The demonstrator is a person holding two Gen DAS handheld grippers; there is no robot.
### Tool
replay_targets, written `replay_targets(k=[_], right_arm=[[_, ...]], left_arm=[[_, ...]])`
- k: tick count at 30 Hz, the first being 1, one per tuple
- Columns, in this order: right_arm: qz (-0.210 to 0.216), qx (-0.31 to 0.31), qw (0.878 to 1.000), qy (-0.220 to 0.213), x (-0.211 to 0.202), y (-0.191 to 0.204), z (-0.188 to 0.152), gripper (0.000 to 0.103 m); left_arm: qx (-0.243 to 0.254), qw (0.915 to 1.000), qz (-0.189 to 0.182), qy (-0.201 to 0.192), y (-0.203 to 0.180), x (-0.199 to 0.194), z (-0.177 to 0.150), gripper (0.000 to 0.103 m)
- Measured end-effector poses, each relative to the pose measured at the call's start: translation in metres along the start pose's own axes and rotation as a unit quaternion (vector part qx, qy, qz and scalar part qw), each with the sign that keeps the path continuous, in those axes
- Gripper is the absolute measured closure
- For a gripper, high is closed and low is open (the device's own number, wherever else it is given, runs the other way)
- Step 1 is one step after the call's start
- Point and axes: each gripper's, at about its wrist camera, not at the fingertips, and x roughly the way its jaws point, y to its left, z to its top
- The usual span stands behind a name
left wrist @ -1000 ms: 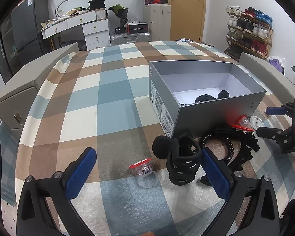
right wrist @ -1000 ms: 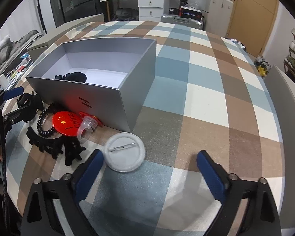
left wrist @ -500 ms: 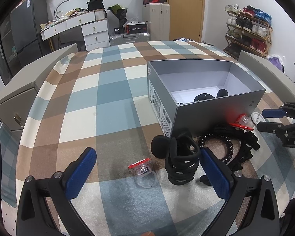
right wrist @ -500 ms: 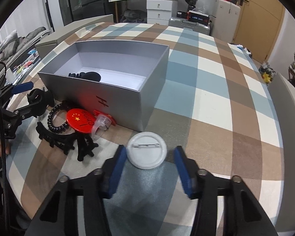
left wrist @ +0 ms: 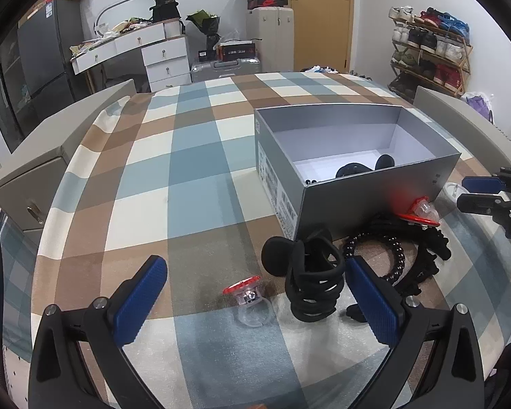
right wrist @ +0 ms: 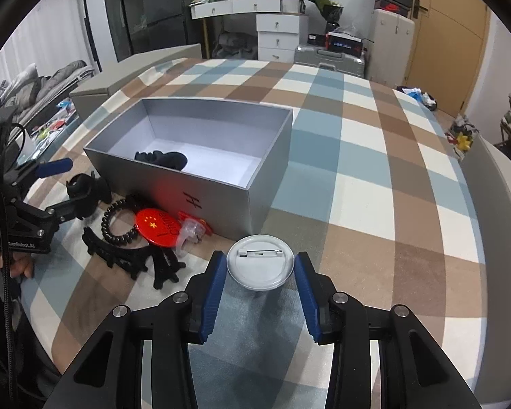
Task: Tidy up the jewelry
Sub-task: 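Grasp the white pin badge with the right gripper while the left grasps a black claw clip, then carry the badge and claw clip into the grey box and release both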
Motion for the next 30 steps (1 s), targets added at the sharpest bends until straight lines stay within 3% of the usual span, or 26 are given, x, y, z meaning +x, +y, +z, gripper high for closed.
replay_targets(k=[3, 6, 9, 11, 16, 17, 30], right_arm=[[0.0, -0.001, 1.0, -0.004, -0.002, 0.0, 0.002, 0.063], [0.0, -0.001, 1.0, -0.007, -0.003, 0.0, 0.003, 0.063], [0.001, -0.001, 1.0, -0.01, -0.005, -0.001, 0.003, 0.063], [0.001, -0.001, 1.0, -0.011, -0.006, -0.001, 0.003, 0.063], [0.0, 0.0, 1.0, -0.013, -0.008, -0.002, 0.003, 0.063], [0.0, 0.0, 1.0, -0.014, -0.009, -0.002, 0.004, 0.063], [0.003, -0.006, 1.0, -0.015, -0.01, 0.001, 0.003, 0.063]], left_arm=[[0.003, 0.9998, -0.018, -0.002, -0.001, -0.001, 0.001, 0.002], [0.008, 0.9995, -0.031, -0.002, -0.003, -0.002, 0.001, 0.012], [0.017, 0.999, -0.042, 0.006, -0.007, -0.001, 0.0, 0.029], [0.02, 0.9987, -0.047, 0.006, -0.008, -0.002, 0.0, 0.048], [0.029, 0.998, -0.056, 0.003, -0.011, -0.006, -0.001, 0.069], [0.029, 0.9979, -0.058, 0.002, -0.011, -0.007, 0.0, 0.077], [0.039, 0.9963, -0.073, -0.022, -0.012, -0.016, 0.004, 0.078]])
